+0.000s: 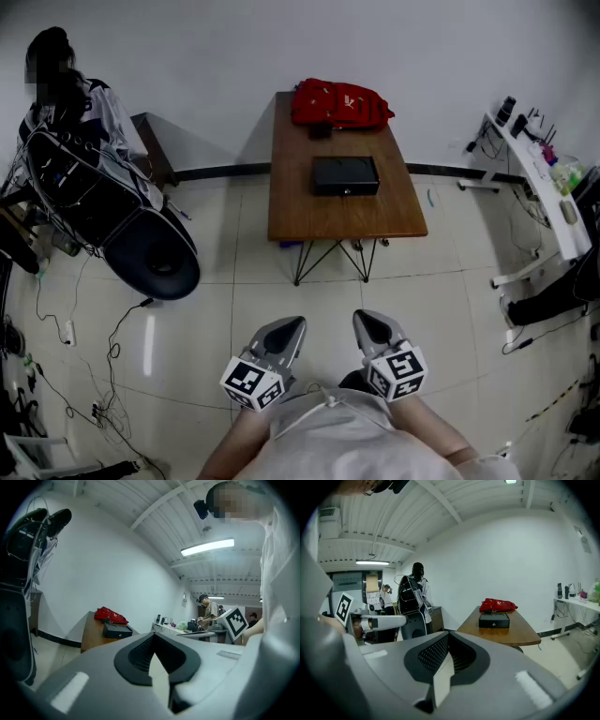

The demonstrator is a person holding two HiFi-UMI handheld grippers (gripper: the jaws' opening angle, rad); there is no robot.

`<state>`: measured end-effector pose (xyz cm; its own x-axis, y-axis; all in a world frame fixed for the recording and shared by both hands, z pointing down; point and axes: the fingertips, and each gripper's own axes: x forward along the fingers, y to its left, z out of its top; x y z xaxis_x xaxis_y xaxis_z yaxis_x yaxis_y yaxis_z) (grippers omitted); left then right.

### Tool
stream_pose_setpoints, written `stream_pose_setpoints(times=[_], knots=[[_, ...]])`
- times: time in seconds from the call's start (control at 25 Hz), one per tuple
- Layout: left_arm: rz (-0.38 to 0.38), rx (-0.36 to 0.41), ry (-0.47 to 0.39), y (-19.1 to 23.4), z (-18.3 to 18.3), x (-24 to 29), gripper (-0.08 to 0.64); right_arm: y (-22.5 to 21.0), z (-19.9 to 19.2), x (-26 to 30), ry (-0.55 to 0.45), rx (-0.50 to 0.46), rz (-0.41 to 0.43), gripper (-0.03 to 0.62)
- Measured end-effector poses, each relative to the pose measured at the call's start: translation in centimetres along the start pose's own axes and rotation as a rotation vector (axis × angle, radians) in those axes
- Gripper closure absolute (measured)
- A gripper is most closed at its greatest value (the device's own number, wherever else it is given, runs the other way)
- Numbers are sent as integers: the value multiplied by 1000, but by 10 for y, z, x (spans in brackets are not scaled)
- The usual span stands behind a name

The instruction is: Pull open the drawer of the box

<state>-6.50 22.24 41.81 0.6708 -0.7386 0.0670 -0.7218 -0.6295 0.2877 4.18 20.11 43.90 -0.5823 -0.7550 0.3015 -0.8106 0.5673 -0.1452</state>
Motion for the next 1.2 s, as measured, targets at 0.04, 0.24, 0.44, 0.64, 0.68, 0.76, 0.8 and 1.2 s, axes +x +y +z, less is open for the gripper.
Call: stream_pose_setpoints(times=[0.04, 0.24, 0.44, 0.64, 0.68, 0.76, 0.8, 1.2], knots=[[6, -9, -1, 5, 1, 0, 554, -1, 1, 4, 4, 2, 0, 583], [24, -38, -5, 24, 13, 14, 554, -12, 13, 20, 24, 9, 4, 583], [24, -65, 1, 66, 25, 46, 554, -30, 29, 65, 47, 17, 6, 583], [31, -67, -24, 51, 0, 16, 554, -9, -1, 49, 28, 12, 27, 583], [33, -69, -25, 55, 1, 20, 554, -13, 1, 54, 28, 13, 32, 583], [40, -71, -22, 69, 6, 35, 554, -24, 8, 71, 29, 17, 39, 583], [44, -72, -20, 76, 9, 43, 554, -31, 12, 80, 29, 19, 42, 583], [56, -66, 39, 159, 20, 173, 554, -141, 54, 181, 30, -2, 39, 583]])
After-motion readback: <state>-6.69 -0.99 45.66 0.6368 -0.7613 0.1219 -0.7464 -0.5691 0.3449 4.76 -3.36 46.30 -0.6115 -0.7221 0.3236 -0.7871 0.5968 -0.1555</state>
